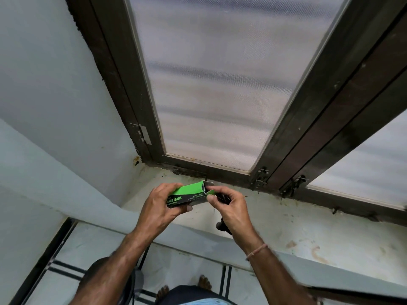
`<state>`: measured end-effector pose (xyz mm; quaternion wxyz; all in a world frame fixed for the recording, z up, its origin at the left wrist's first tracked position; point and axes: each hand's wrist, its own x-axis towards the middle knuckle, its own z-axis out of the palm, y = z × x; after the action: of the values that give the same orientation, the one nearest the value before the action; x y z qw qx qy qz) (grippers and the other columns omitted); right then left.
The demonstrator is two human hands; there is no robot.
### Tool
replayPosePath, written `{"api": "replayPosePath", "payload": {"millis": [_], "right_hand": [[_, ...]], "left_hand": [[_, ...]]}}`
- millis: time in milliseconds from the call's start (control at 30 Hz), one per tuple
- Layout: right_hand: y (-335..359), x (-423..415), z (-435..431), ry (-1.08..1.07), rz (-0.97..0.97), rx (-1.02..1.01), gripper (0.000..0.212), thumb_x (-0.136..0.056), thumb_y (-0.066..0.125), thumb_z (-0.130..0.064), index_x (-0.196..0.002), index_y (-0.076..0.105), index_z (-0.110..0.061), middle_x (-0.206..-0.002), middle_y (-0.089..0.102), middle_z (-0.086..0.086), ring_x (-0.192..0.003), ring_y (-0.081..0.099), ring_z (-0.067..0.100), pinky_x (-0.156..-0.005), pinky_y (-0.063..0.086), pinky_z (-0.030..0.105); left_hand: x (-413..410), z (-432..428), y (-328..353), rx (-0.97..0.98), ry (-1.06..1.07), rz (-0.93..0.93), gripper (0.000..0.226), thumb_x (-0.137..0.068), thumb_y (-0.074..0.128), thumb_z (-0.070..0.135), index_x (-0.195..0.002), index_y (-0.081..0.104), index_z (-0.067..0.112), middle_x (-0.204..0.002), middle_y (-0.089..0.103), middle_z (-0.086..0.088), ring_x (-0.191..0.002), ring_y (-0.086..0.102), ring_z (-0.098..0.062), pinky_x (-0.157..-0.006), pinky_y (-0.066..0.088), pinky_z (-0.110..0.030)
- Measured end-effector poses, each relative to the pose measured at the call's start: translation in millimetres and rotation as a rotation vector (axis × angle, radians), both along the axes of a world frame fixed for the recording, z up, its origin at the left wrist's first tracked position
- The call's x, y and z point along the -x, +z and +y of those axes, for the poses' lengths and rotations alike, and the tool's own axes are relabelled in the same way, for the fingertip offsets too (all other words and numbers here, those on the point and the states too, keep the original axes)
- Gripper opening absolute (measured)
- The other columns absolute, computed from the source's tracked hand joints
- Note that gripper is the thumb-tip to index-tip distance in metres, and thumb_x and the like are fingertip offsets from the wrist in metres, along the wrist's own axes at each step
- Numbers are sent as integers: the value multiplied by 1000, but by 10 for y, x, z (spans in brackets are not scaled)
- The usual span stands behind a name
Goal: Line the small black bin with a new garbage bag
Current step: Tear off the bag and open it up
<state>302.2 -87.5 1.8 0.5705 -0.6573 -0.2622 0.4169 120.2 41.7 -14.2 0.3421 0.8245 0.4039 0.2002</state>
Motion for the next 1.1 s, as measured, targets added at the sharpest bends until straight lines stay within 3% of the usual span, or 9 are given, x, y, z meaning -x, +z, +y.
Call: {"api": "replayPosePath", "payload": {"millis": [167, 333, 400, 667, 767, 867, 933, 1033, 1100], "right_hand": [[-24, -63, -2, -38, -76, 8, 45, -88, 83, -28, -128, 68, -44, -115, 68, -8, -103, 68, 15, -68, 56, 32], [-45, 14, -28, -2, -85, -61, 25, -91, 80, -20, -113, 81, -32, -92, 71, -17, -83, 64, 6, -56, 53, 22], [-57, 55, -29, -23, -146, -91, 21, -91, 81, -19, -110, 82, -27, -91, 71, -15, -79, 60, 3, -62, 52, 24], [-82, 101, 0, 56, -234, -196, 29, -95, 73, -4, -121, 80, -15, -116, 72, 0, -113, 67, 12, -98, 56, 27], [-77, 25, -15, -18, -228, -144, 28, -96, 74, -12, -122, 79, -21, -120, 69, -4, -115, 64, 3, -100, 54, 25], [-132, -53, -8, -114, -290, 95, 48, -98, 72, -32, -144, 61, -34, -131, 60, -12, -118, 58, 0, -104, 51, 26], [-123, -102, 1, -112, -82, 224, 56, -100, 68, -39, -152, 51, -28, -135, 58, -4, -109, 63, 8, -92, 58, 28], [-12, -163, -51, -49, 207, 113, 41, -100, 65, -36, -138, 67, -20, -101, 65, 10, -62, 46, 7, -51, 43, 19], [46, -167, -86, 46, 217, 6, 32, -101, 65, -30, -131, 72, -25, -94, 74, 6, -56, 37, 8, -50, 35, 22]], "left_hand": [[42, -29, -47, 17, 5, -6, 62, -71, 87, 52, -125, 67, 30, -109, 64, 11, -101, 59, -10, -84, 53, -32], [61, -35, -28, 18, 2, -6, 60, -72, 88, 49, -125, 67, 31, -111, 64, 12, -104, 58, -9, -85, 52, -31], [73, -34, -23, 22, 13, -18, 60, -71, 89, 47, -124, 67, 30, -110, 64, 12, -104, 59, -10, -86, 52, -32], [73, -86, -47, 17, 69, -69, 60, -69, 89, 51, -121, 68, 29, -109, 66, 12, -101, 61, -11, -83, 53, -32], [75, -68, -22, 4, 60, -63, 56, -70, 89, 51, -118, 68, 32, -105, 65, 13, -98, 59, -11, -79, 50, -30], [79, -48, 9, 2, 52, -58, 54, -70, 90, 48, -118, 69, 31, -103, 64, 13, -97, 57, -7, -76, 45, -23], [107, -38, 8, 17, 41, -57, 56, -70, 91, 45, -120, 69, 30, -104, 63, 13, -99, 57, -6, -77, 43, -20], [154, -30, -10, 22, 31, -36, 60, -70, 91, 43, -125, 69, 30, -105, 62, 15, -101, 56, -9, -79, 42, -19], [169, -28, -21, 28, 22, -19, 61, -70, 91, 42, -126, 68, 30, -107, 61, 14, -104, 55, -10, -80, 41, -18]]}}
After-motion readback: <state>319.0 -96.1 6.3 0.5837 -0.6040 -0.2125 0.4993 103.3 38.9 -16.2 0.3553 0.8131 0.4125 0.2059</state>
